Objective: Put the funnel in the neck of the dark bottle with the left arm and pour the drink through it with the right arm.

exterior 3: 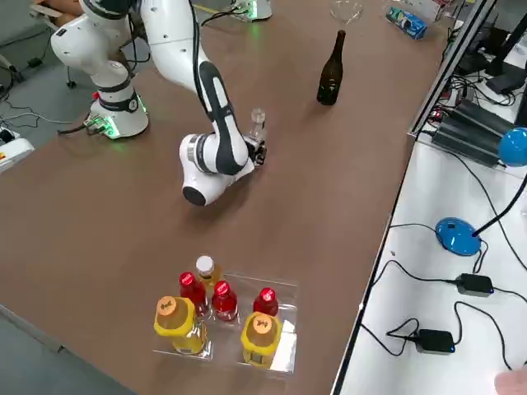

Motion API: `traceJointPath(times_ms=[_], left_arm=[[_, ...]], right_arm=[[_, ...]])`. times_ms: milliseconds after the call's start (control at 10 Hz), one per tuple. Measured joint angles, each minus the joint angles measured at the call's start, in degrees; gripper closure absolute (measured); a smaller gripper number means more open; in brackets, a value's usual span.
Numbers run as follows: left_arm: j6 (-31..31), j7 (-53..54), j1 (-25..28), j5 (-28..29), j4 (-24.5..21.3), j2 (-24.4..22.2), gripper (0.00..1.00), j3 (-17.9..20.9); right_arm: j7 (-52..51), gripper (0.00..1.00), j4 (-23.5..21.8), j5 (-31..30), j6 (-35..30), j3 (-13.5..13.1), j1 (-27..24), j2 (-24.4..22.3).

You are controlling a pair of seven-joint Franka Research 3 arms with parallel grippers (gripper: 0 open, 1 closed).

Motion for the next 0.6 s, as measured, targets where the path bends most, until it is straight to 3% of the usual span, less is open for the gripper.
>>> traceJointPath(times_ms=[300, 500, 600], left_arm=[[-0.2, 6.2, -14.7, -0.3, -0.4, -3.1, 0.01, 19.3], [-2.5, 6.8, -22.7, -0.3, -0.5, -4.4, 0.01, 27.8], [-3.7, 5.7, -25.6, -0.3, -0.4, -4.7, 0.01, 30.1]], right_arm=[[-0.1, 0.61, 0.4, 0.1, -2.3, -1.3, -0.1, 1.4], [-0.1, 0.61, 0.6, 0.1, -2.6, -1.8, -0.1, 2.5], [-0.1, 0.61, 0.7, 0.1, -2.6, -1.8, -0.1, 3.0]])
